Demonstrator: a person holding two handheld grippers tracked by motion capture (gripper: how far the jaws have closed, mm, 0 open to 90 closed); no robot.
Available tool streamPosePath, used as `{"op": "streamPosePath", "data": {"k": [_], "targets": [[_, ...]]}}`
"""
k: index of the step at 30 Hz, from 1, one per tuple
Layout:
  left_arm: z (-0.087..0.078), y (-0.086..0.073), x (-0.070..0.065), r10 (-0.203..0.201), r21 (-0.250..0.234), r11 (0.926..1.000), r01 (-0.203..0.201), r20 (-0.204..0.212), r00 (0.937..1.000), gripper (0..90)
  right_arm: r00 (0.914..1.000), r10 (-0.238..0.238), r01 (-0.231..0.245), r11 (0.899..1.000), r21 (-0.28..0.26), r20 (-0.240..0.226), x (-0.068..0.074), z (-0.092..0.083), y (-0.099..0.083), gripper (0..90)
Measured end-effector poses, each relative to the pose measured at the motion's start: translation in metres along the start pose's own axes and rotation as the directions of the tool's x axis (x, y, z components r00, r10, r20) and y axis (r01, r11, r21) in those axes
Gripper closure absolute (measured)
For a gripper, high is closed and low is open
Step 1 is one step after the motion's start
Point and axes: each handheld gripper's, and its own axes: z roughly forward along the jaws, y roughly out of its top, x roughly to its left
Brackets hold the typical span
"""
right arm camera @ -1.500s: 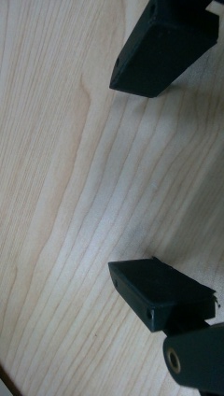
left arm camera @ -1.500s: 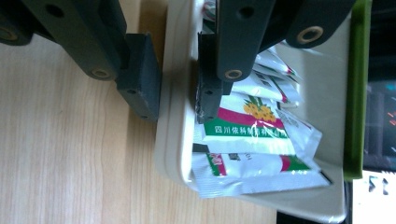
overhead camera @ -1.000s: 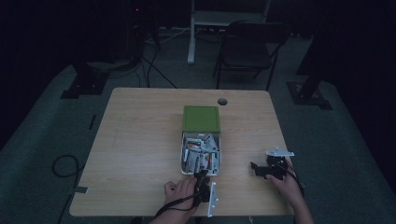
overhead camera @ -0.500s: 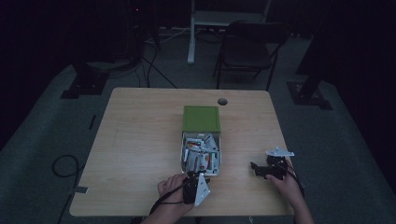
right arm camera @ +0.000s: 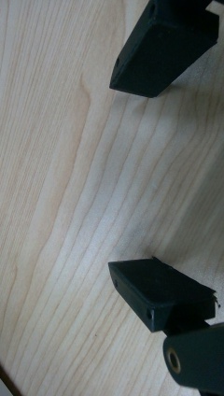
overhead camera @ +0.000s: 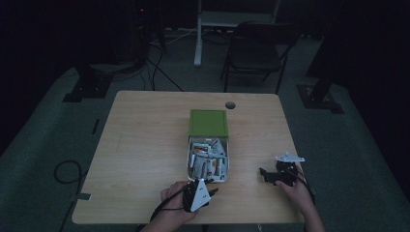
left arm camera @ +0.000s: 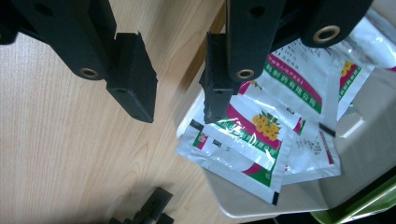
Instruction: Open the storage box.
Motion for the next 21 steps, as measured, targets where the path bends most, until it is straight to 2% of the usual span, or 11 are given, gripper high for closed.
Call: {"op": "streamPosePath", "data": {"k": [5,13,21], "targets": [[-0.006,-0.008,0.003,-0.003,-0.013,0.9999,0.003,0.002,1.0000,65.0,1.0000,0.000,0.000,1.000,0.000,0.000,0.000,0.000,0.000,11.2],[-0.016,-0.026,0.011,-0.097,0.002,0.9953,0.097,0.002,0.9953,65.0,1.0000,0.000,0.000,1.000,0.000,0.000,0.000,0.000,0.000,11.2],[-0.028,-0.040,0.018,-0.132,0.017,0.9911,0.132,-0.014,0.9912,65.1,1.0000,0.000,0.000,1.000,0.000,0.000,0.000,0.000,0.000,11.1]]}}
